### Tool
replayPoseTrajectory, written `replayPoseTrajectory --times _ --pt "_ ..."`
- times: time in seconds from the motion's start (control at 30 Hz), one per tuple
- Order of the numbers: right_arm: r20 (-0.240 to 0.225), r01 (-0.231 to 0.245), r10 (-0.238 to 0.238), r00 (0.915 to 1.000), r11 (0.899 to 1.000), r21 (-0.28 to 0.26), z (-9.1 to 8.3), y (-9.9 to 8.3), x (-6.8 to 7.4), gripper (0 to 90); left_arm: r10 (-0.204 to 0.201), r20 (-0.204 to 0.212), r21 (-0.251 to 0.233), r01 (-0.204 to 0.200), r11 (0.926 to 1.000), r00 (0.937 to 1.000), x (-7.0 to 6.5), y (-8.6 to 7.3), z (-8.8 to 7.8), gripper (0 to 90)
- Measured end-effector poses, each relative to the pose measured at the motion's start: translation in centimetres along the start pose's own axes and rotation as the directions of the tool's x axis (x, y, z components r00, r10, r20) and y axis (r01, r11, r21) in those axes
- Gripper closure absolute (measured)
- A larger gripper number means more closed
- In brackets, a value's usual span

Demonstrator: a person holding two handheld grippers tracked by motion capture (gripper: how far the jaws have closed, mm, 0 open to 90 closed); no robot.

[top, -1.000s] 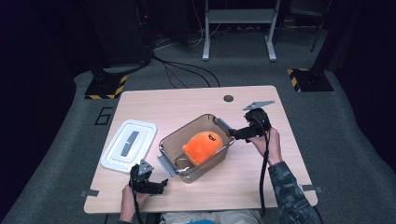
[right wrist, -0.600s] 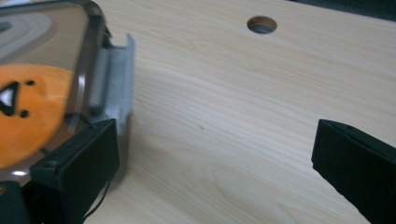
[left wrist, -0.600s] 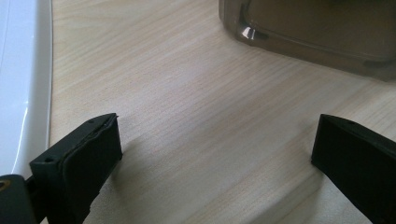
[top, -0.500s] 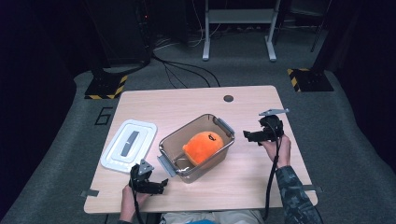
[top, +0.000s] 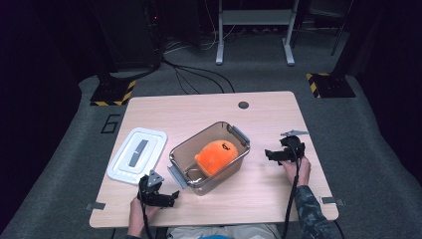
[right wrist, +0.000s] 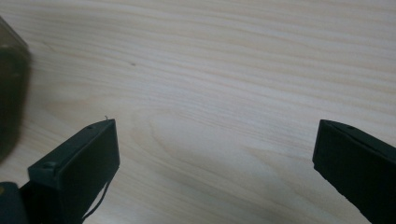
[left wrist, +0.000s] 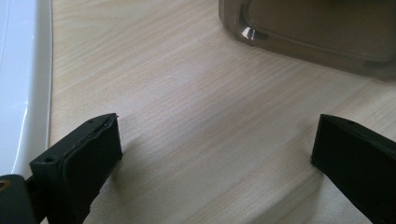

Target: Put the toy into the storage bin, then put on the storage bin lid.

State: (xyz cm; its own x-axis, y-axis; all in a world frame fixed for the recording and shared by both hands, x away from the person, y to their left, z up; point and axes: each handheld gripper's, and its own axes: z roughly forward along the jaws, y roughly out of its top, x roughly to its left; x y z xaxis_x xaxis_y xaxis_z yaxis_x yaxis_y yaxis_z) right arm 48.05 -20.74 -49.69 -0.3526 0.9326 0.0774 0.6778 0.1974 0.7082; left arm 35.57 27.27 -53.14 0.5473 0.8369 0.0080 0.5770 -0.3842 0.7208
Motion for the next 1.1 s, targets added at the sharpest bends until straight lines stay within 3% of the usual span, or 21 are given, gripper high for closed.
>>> replayPoseTrajectory --times 0.03,0.17,0.47,0.57,0.83,0.9,1.0,1.03,1.1 --pt "0.022 -0.009 0.009 0.9997 1.0 0.005 0.4 -0.5 -0.2 0.0 0.001 0.001 0.001 -0.001 1.0 1.0 0.0 0.0 0.0 1.1" --pt "0.039 -0.005 0.005 0.9992 1.0 0.003 0.8 -0.9 -0.3 0.0 0.0 0.001 0.001 0.0 1.0 1.0 0.0 0.0 0.0 1.1" --pt "0.04 0.001 -0.002 0.9992 1.0 0.025 2.1 -1.7 -0.4 0.0 0.0 0.0 0.001 0.0 1.0 1.0 0.0 0.0 0.0 1.1" --pt "0.066 0.028 -0.028 0.9974 1.0 0.001 2.3 -2.0 -0.2 0.0 0.011 0.008 0.01 -0.011 0.9999 0.9999 0.1 0.0 -0.1 1.1" --pt "0.065 0.036 -0.036 0.9972 0.999 -0.008 2.3 -2.1 -0.2 0.0 0.015 0.024 0.003 -0.015 0.9999 0.9996 0.3 -0.1 -0.2 0.8" --pt "0.065 0.031 -0.031 0.9974 0.999 -0.007 2.3 -2.1 -0.2 0.0 0.022 0.047 0.013 -0.023 0.9997 0.9986 0.5 -0.1 -0.4 0.8" --pt "0.061 0.037 -0.036 0.9975 0.999 -0.007 2.4 -2.0 -0.2 0.0 0.037 0.04 0.03 -0.038 0.9988 0.9985 0.9 -0.2 -0.8 0.9" --pt "0.059 0.042 -0.041 0.9974 0.999 -0.009 2.4 -2.0 -0.2 0.0 0.013 0.037 0.014 -0.014 0.9998 0.9992 1.2 -0.3 -1.1 0.9" --pt "0.058 0.045 -0.044 0.9973 0.999 -0.01 2.4 -2.0 -0.2 0.0 0.018 0.035 0.017 -0.019 0.9997 0.9992 1.4 -0.2 -1.4 0.9"
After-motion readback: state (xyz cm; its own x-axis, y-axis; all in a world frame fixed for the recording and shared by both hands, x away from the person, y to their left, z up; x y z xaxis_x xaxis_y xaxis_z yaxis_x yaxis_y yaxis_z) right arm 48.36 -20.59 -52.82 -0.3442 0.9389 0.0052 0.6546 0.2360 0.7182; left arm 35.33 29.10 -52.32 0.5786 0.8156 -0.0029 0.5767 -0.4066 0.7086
